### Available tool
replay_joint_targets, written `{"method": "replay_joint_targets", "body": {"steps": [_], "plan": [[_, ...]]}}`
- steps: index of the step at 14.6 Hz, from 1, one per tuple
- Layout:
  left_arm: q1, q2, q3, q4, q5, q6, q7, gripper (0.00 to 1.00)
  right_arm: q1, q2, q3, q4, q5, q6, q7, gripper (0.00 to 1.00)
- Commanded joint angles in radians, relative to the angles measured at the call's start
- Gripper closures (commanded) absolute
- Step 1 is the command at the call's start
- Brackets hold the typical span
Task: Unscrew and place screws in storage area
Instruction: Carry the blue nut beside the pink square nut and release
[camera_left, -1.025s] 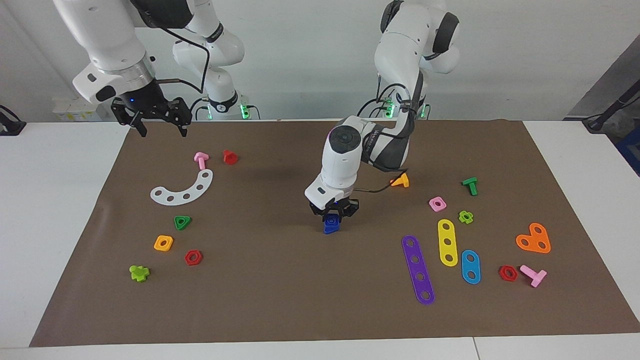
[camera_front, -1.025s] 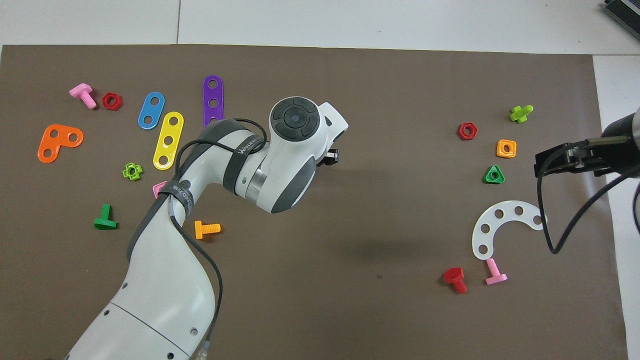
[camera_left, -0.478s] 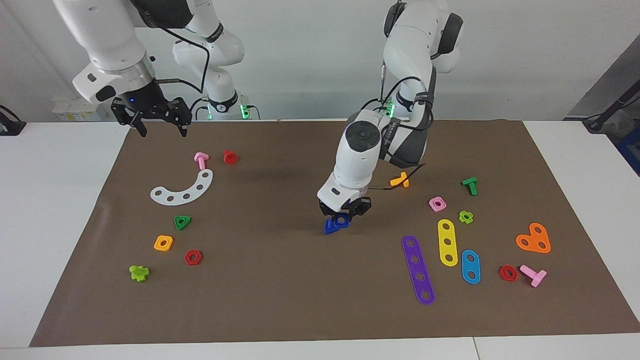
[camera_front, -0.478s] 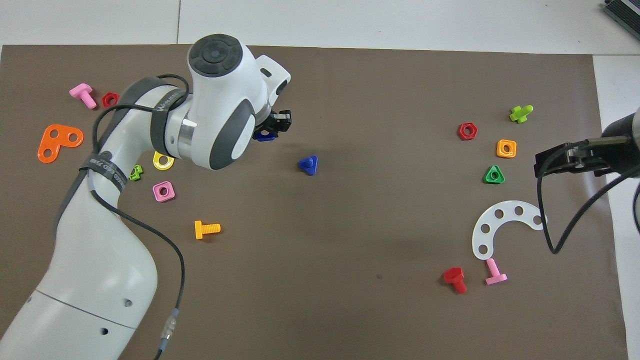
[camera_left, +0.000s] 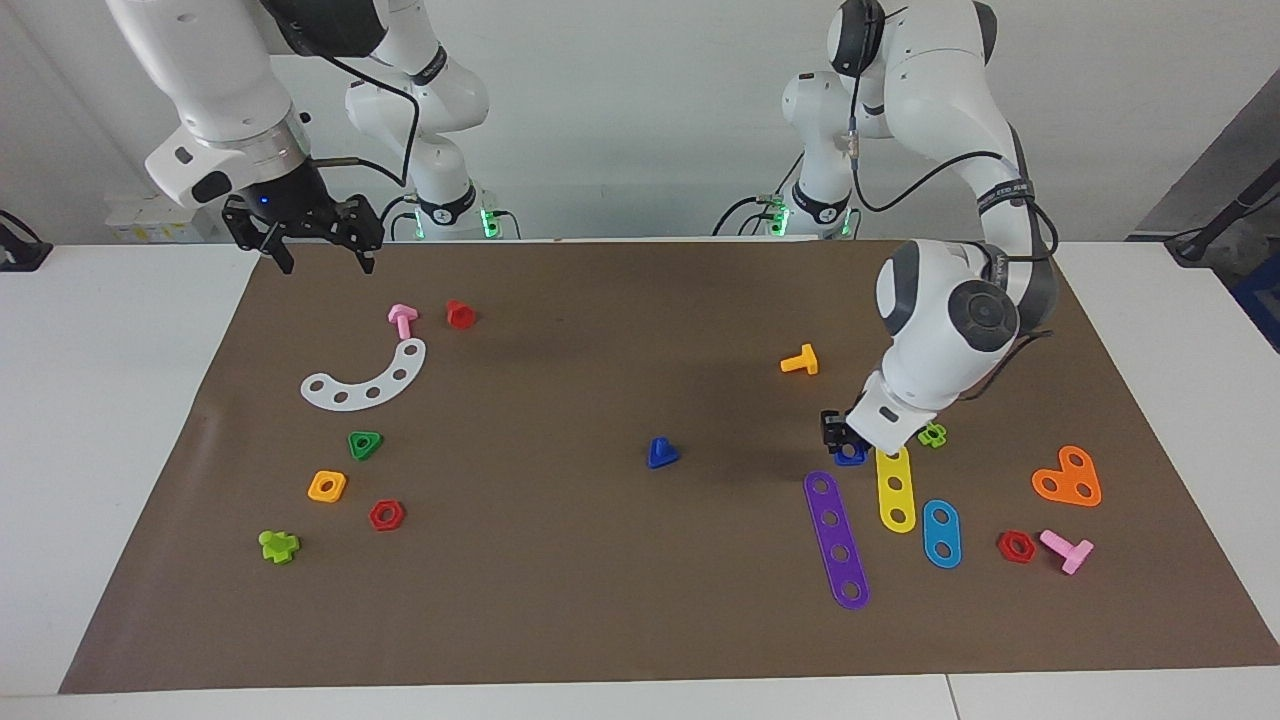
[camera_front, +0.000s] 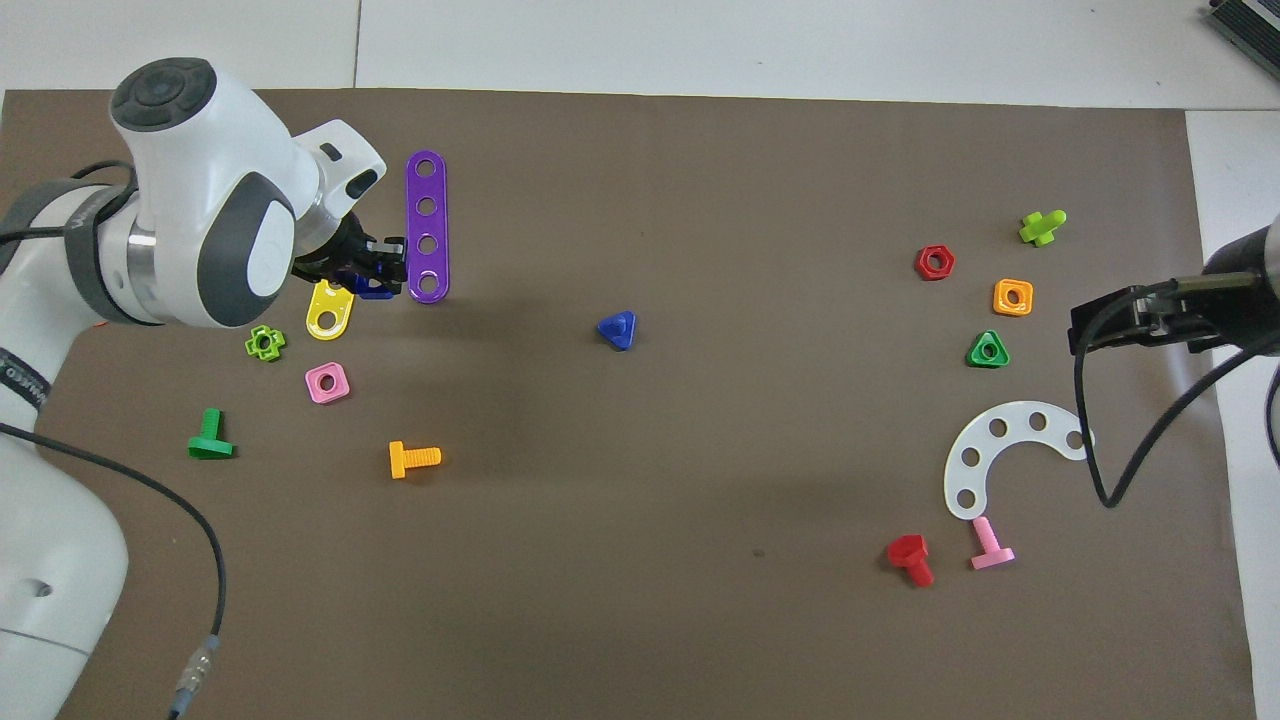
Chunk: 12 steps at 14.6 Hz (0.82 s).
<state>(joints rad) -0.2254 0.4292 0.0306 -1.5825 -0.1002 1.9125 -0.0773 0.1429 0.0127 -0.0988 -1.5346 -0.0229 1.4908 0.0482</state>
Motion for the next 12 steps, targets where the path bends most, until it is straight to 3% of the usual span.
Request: {"method": "replay_joint_targets", "body": {"steps": [1,5,12], "plan": [[0.001,-0.11,-0.006,-0.218,-0.015,0.12,0.031,0.63,-0.008,-0.005,0.004,-0.002,0.011,-0.014,-0.022,0.0],[-0.012,-0.158,-0.006,-0.391,-0.015,0.313,0.001,0.62,-0.008,-0.005,0.004,-0.002,0.011,-0.014,-0.022,0.0],[-0.061,-0.161,-0.008,-0.399,-0.015,0.329,-0.058,0.61,-0.006,-0.005,0.004,-0.002,0.011,-0.014,-0.022,0.0]]}}
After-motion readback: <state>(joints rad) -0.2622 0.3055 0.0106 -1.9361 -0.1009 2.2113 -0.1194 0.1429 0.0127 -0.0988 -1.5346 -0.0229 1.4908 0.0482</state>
